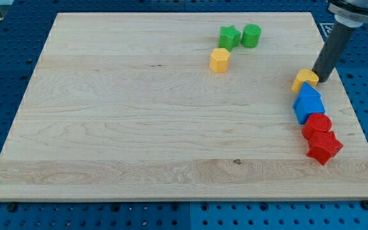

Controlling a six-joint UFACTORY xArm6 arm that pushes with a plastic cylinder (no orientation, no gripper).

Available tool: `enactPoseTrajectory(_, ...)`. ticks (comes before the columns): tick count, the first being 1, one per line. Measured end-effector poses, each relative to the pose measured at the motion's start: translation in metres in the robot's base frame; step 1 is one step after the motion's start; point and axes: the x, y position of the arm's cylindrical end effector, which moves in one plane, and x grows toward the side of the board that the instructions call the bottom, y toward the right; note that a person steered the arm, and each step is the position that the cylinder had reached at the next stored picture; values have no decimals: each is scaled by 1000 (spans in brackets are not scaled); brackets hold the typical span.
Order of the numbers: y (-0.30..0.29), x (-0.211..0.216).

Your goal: Push the yellow heart closer to the blue triangle

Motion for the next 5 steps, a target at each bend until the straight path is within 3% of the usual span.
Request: enactPoseTrajectory(5, 0, 3)
